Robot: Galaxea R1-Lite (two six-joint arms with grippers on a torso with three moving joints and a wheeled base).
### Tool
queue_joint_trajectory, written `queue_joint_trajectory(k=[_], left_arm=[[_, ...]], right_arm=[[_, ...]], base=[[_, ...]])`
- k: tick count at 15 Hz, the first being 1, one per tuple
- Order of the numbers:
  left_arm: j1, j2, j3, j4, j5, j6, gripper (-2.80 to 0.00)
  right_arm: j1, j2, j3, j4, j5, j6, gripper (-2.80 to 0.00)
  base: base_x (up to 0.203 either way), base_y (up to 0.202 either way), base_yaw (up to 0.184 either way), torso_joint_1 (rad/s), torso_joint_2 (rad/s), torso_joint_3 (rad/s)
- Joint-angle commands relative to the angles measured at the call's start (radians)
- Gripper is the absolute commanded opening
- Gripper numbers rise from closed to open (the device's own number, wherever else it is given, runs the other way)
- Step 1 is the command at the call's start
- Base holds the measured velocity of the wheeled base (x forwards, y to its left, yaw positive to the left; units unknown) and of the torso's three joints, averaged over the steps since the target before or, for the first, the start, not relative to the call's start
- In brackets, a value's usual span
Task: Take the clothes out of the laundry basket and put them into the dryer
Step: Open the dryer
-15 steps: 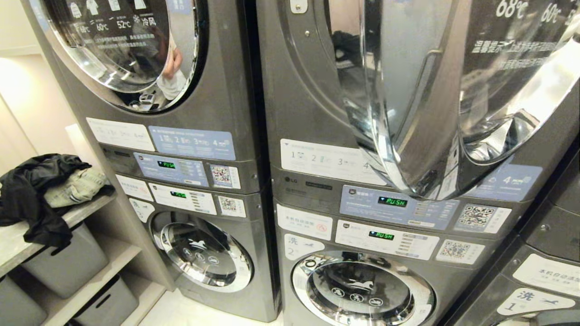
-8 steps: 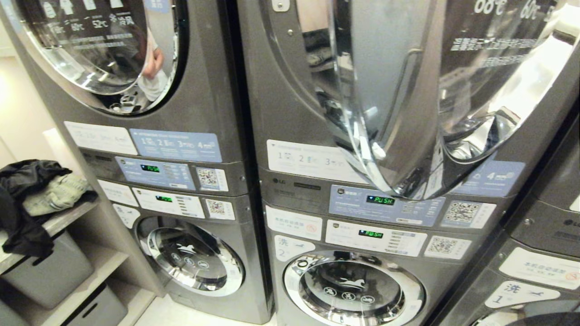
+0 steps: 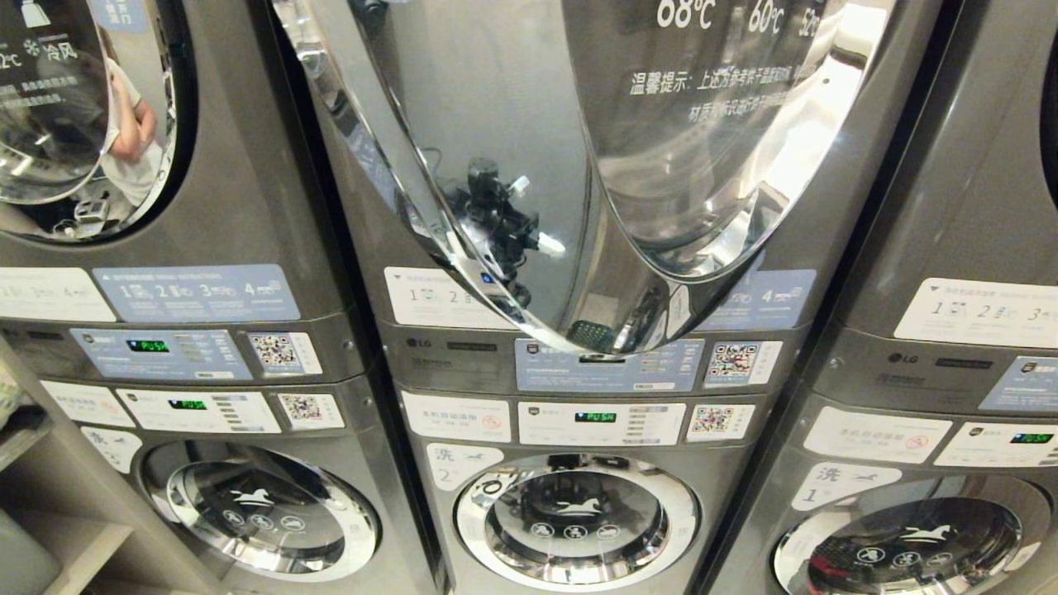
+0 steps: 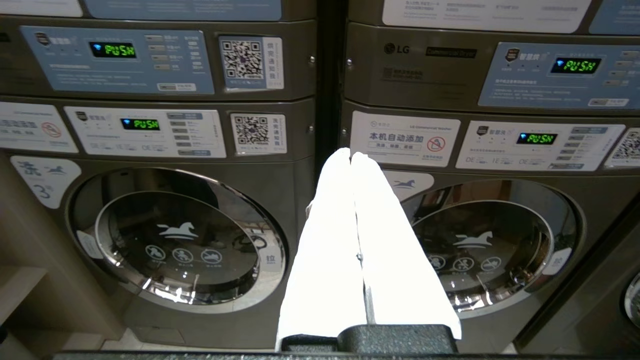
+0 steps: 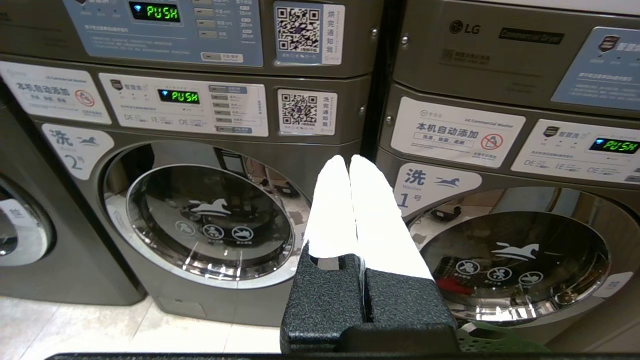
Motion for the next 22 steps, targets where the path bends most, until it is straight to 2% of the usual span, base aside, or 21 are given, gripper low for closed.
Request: queue_joint_trajectory(k=[1,5,12,17,18,20,22], left_arm=[[0.001,0.000,0.034,-0.002,0.000,-0.001,-2.80],[0.001,0.000,0.034,-0.002,0.000,-0.001,-2.80],[0.001,0.000,0.034,-0.002,0.000,0.000,-2.80],[0.001,0.001,0.033,-0.007,-0.005,0.017,-2.80],[0.001,0.003,0.012,-0.012,-0.013,0.021,-2.80],[0.000,0.070,-0.119,-0.005,-0.059,0.022,-2.80],[-0.003,0.262,-0.241,-0.007,-0.108,0.014,-2.80]], right_arm=[[0.000,0.002,0.002,-0.001,0.000,0.000,-2.80],[0.000,0.002,0.002,-0.001,0.000,0.000,-2.80],[0.000,0.002,0.002,0.001,0.000,0.001,-2.80],[0.000,0.002,0.002,0.001,-0.002,0.002,-2.80],[0.000,0.001,0.002,0.001,-0.002,0.002,-2.80],[0.000,0.001,0.002,0.001,-0.002,0.002,-2.80],[0.000,0.000,0.002,0.001,0.001,0.000,-2.80]], base=[[0.000,0.000,0.000,0.000,0.00,0.000],[0.000,0.000,0.000,0.000,0.00,0.000],[-0.183,0.000,0.001,-0.002,0.01,0.003],[-0.018,0.000,0.000,0.007,0.00,-0.003],[0.000,0.000,0.000,0.000,0.00,0.000],[0.000,0.000,0.000,0.000,0.00,0.000],[0.000,0.000,0.000,0.000,0.00,0.000]])
